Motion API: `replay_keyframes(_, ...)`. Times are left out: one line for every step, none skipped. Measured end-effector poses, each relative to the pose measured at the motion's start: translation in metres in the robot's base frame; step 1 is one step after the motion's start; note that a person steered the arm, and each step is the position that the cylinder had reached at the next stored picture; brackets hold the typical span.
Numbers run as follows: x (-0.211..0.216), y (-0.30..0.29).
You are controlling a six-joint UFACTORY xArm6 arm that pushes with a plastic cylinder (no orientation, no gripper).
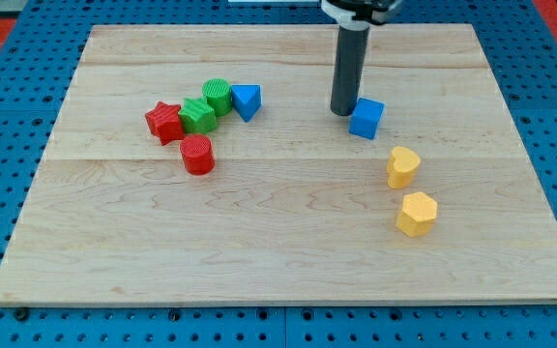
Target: Move blue cube to the top of yellow heart
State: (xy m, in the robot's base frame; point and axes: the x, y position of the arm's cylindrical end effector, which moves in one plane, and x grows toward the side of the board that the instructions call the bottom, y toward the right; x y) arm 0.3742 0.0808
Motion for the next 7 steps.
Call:
replay_keyframes(0.003, 0.000)
replay_keyframes(0.003, -0.022)
replay_keyframes(0.004, -0.051)
replay_keyframes(0.010, -0.050)
replay_keyframes(0.010, -0.074)
replay_keyframes(0.018, -0.072)
replay_keyframes(0.027, -0.078)
